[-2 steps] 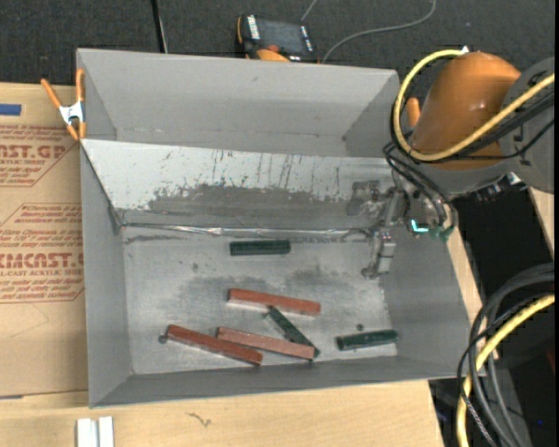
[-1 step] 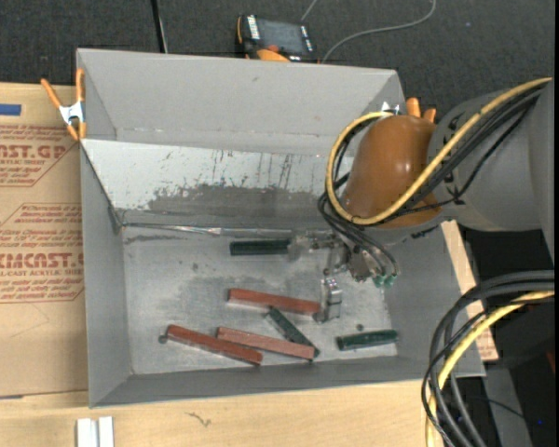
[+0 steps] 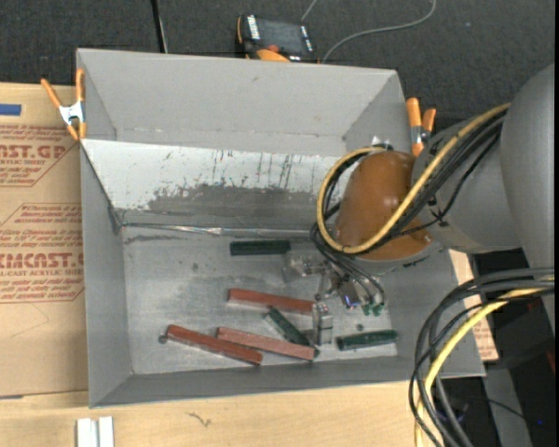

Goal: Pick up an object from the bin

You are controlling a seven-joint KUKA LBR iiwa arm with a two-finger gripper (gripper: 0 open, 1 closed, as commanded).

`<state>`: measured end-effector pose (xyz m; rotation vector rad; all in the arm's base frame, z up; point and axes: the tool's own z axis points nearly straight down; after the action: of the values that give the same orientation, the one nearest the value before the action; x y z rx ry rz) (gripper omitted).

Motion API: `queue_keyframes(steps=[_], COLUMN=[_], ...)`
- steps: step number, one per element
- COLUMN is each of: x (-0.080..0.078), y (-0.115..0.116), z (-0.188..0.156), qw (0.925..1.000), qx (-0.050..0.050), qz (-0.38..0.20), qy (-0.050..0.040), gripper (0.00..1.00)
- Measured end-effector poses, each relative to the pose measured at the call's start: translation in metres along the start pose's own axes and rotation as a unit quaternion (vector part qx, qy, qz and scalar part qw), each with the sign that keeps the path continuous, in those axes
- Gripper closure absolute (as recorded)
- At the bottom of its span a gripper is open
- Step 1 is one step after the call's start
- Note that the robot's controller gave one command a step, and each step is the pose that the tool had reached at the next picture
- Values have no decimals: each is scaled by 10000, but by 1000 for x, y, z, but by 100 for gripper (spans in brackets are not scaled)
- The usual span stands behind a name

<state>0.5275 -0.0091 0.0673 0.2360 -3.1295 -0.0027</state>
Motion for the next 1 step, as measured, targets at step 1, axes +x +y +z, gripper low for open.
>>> queue_keyframes(steps=[1], x=[-31], y=[38], z=[-107], qw=[10000], qx=[4], qz=[52], qy=[-69], gripper=[0])
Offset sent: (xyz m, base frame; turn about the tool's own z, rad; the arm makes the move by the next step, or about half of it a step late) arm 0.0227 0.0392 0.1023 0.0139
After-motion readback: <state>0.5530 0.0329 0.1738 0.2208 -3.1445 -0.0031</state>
